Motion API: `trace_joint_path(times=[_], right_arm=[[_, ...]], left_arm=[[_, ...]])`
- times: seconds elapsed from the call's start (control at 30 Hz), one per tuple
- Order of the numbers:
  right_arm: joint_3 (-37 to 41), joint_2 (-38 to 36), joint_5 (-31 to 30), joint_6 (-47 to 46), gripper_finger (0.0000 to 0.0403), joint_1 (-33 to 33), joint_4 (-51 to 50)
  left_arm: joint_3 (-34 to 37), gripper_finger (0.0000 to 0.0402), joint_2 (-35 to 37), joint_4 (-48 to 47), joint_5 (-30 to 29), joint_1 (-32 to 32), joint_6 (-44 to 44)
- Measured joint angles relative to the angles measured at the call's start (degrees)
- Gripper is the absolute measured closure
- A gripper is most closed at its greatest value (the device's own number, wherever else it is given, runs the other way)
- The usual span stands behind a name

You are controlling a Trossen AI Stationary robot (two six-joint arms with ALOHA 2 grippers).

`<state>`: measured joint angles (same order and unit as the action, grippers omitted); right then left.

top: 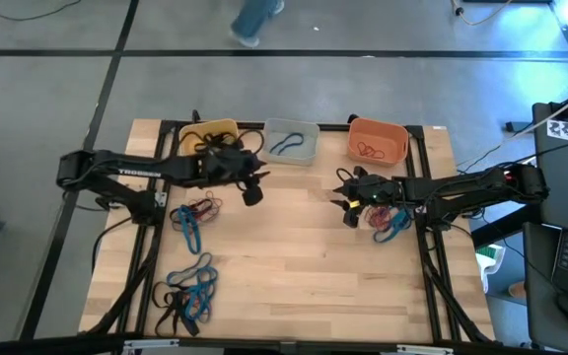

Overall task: Sort rubber bands into baskets
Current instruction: Put the black rubber band into the yellow bin

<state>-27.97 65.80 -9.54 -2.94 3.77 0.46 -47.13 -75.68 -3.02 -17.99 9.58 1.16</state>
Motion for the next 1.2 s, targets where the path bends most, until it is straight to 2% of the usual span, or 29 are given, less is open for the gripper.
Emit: trace_joint_path(times=[0.27,0.57,0.7,0.83,0.97,1.2], right_arm=[[-0.78,-0.01,1.72,0.34,0.024,-0.04,-2.84],[-8.53,-0.04,1.85,-4.74,0.024,-0.04,-25.62],[-9.03,-0.04,-0.76,-10.38,0.024,0.0,-34.68],[-8.84,0.02,-6.14,-14.88,0.024,0.0,-42.31],[-6.75,0.04,-9.16,-16.31,0.024,0.18,-42.96],[-2.57,0.07,-7.2,-16.28,0.024,4.86,-38.04]], left_arm=[[0.0,0.0274,-6.45,11.79,10.43,-2.12,5.48],[0.0,0.0274,-12.07,17.75,10.85,-2.86,9.71],[0.0,0.0274,-12.06,17.35,10.85,-2.86,9.49],[0.0,0.0274,-12.06,17.43,10.85,-2.86,9.47],[0.0,0.0274,-12.06,17.41,10.83,-2.86,9.49],[0.0,0.0274,-12.06,17.41,10.83,-2.86,9.67]])
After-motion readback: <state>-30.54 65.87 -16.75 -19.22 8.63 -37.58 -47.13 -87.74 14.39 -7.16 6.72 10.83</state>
